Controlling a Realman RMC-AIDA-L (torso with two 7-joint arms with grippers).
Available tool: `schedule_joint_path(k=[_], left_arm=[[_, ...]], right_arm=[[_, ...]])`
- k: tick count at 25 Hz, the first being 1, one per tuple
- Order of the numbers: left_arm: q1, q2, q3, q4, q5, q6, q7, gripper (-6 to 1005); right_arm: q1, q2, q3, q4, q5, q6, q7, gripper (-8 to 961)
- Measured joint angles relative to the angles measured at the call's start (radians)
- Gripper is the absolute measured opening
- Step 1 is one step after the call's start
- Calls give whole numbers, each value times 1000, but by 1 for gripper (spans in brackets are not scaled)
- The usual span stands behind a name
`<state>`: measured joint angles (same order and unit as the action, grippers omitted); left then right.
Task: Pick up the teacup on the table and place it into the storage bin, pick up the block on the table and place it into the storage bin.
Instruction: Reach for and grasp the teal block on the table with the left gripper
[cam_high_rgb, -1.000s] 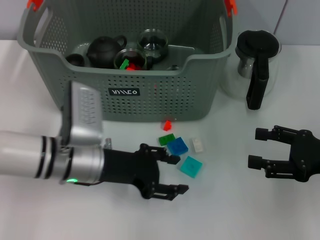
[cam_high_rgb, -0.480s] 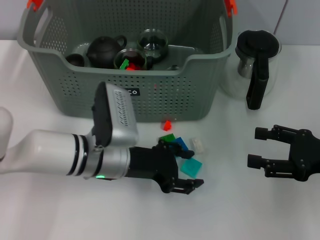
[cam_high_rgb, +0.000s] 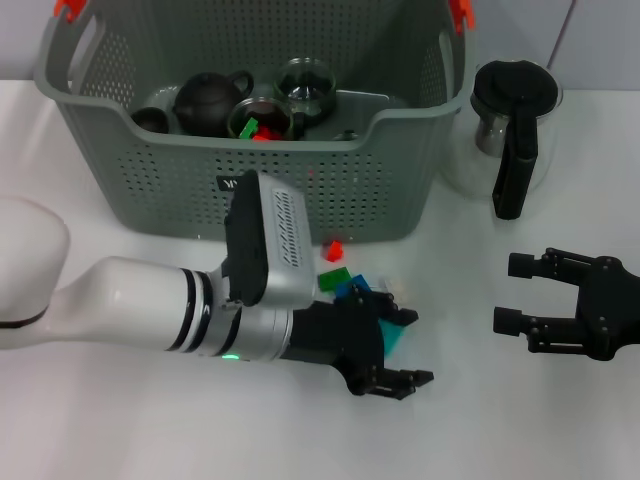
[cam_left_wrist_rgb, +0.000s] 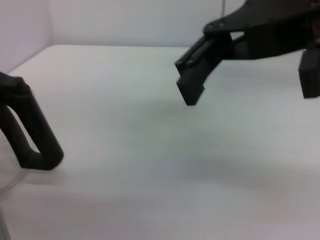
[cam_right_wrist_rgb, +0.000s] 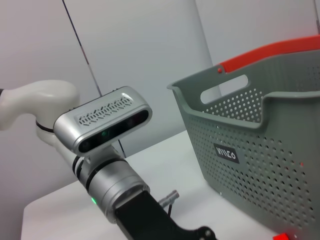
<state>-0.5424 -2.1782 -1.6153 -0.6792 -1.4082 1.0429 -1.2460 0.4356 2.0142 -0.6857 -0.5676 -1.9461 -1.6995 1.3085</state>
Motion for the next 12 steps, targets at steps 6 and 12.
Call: schedule_joint_path(k=[6,12], left_arm=[[-5,3,17,19,7,-23,-17,707],[-20,5,28,57,8,-45,-25,707]], right_arm=[[-5,0,0,0,1,0,-2,910],[-6,-1,0,0,3,0,-3,910]])
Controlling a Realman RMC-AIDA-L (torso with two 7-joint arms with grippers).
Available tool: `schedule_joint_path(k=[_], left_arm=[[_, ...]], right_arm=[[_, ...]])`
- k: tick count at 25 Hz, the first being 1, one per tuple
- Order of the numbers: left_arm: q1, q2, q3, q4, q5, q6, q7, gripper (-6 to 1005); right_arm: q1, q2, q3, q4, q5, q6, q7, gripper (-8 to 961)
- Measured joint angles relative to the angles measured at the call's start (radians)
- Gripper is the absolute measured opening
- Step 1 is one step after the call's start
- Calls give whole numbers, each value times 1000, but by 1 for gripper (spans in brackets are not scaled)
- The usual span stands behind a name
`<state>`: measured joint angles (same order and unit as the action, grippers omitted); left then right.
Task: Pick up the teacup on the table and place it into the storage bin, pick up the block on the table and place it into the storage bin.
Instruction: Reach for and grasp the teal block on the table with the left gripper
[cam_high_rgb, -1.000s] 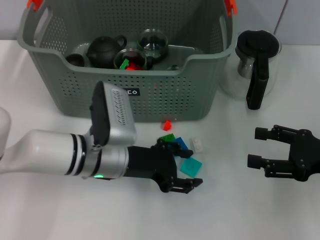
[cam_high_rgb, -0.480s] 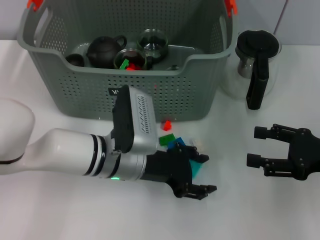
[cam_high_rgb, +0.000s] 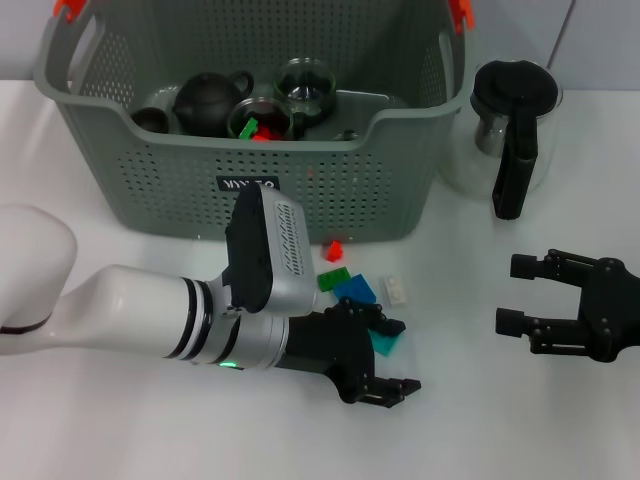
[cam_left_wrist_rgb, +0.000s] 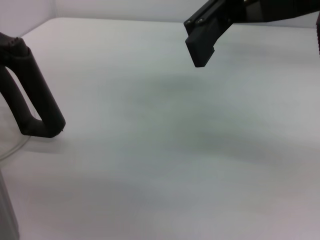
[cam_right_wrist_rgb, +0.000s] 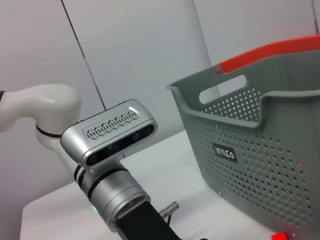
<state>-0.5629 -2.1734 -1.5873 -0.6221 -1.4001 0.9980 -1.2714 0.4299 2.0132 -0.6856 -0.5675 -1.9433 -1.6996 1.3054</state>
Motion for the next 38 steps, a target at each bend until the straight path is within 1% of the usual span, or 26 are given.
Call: schedule_joint_path(k=[4,8,12,13,14,22,25,27,31,38], left_arm=[[5,5,-3,-2,0,0,-14,707],[9,17,-9,-6,7,2,-36,706],[22,28,-12,-47,57,10,-91,706],[41,31,-12,-85,89,10,-121,706],[41,31,-12,-85,89,10,-121,706],[165,41,-23,-276,199,17,-201,708],[199,40,-65,-331,211,71,-202,706],[215,32,-108,-358,211,113,-189,706],[215,26,-168,-354,211,124,-167,707],[165,29,-187,-256,215,42,-157,708]], right_arm=[[-1,-1,0,0,0,-1,0,911],[-2,-1,0,0,-2,-1,0,911],[-4,-1,0,0,-3,-1,0,911],[-4,-1,0,0,-3,-1,0,911],[-5,-1,0,0,-3,-1,0,911],[-7,-2,0,0,-1,0,0,911],[-7,-2,0,0,0,0,-1,911],[-7,-2,0,0,0,0,-4,911],[-5,-2,0,0,0,2,-7,911],[-7,-2,0,0,1,2,-8,911]])
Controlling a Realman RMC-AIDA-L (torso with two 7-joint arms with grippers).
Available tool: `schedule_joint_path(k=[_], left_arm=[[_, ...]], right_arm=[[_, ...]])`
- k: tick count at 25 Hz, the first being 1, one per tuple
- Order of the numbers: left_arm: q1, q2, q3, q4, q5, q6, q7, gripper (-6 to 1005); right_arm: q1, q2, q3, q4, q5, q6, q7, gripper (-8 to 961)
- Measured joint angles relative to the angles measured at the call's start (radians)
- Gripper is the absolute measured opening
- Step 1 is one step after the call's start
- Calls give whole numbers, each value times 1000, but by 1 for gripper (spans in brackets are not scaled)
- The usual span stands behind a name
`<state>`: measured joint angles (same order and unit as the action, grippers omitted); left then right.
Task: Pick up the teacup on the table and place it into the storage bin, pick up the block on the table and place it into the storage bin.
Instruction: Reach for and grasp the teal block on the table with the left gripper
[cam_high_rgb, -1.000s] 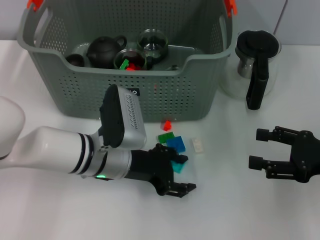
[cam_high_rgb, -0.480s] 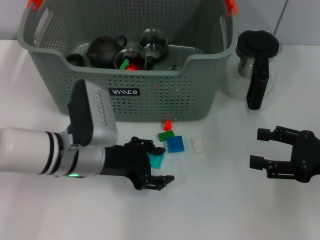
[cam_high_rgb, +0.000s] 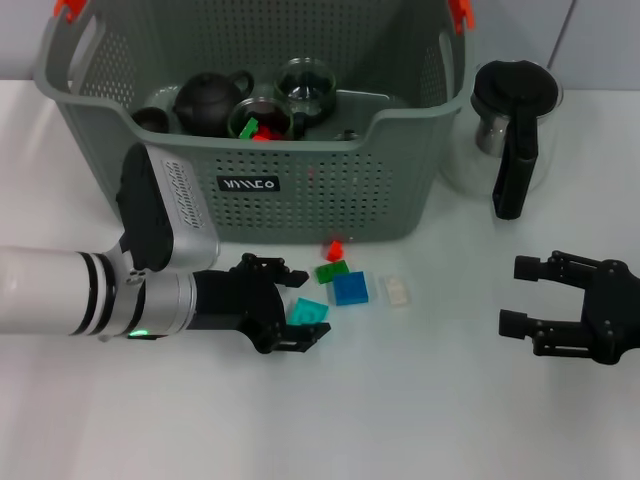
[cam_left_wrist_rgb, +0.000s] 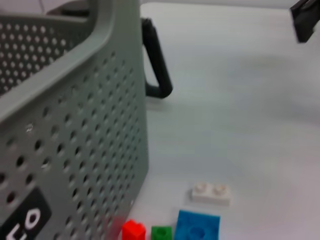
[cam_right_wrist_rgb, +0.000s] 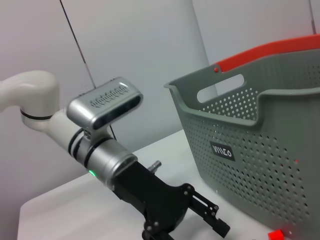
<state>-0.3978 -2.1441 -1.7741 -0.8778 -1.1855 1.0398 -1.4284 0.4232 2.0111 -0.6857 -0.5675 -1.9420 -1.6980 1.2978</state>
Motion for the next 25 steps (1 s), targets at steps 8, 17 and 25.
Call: schedule_joint_path(k=[8,17,25], left_arm=[[-31,6,-2,53,17,-7,-4,707],[-20,6,-2,43,48,30,-33,706],[23,0,-19,-22,49,58,-32,707]], right_arm=[[-1,1,0,2,-3,0,0,911],[-3,0,0,5,-4,0,0,911],[-5,0,0,2,-5,-2,0,912]])
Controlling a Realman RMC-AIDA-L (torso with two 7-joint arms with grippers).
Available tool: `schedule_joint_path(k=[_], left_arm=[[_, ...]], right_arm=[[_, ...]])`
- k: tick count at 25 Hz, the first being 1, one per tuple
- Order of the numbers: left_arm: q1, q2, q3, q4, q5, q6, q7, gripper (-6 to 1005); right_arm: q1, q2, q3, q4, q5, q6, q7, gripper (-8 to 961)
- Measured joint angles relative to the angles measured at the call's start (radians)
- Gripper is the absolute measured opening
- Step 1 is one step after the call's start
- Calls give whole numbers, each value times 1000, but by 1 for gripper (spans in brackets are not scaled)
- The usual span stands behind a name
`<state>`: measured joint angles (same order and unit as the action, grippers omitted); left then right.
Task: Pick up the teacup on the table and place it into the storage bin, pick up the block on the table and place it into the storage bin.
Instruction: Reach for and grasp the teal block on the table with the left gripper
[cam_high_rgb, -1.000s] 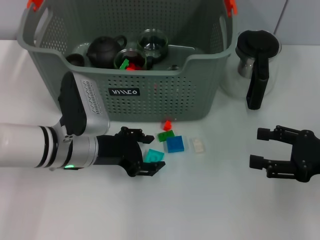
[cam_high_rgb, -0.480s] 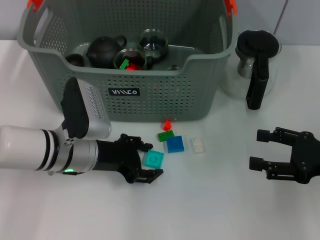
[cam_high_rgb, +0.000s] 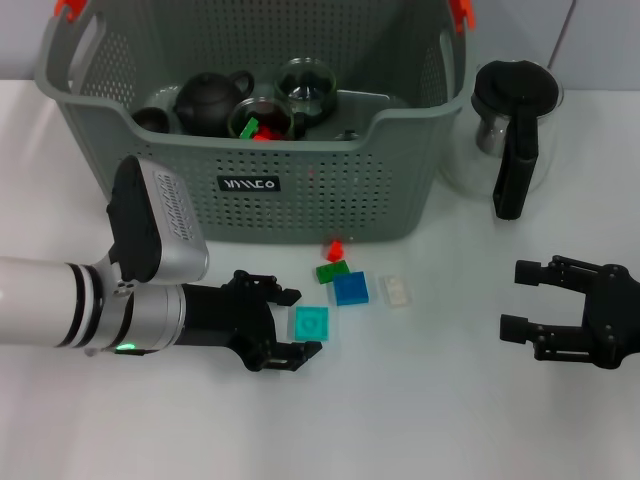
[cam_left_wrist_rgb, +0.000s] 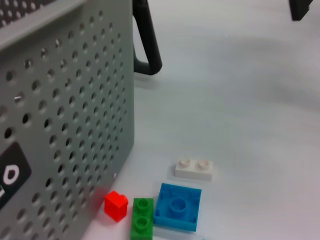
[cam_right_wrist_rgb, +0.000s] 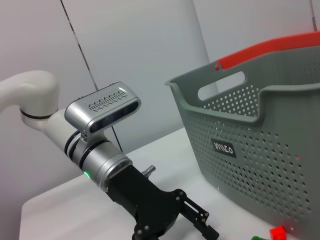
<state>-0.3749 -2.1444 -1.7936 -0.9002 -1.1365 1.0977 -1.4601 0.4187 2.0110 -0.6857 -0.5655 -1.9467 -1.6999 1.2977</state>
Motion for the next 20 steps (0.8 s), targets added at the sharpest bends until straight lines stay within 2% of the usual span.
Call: schedule_joint_path(k=[8,20], left_arm=[[-33,-5,0,46,0,-24,25,707],[9,1,-3,-2,0,49,15,707]], right_arm=[[0,1,0,-2,0,2,0,912],[-3,1,0,-2,0,5,0,912]])
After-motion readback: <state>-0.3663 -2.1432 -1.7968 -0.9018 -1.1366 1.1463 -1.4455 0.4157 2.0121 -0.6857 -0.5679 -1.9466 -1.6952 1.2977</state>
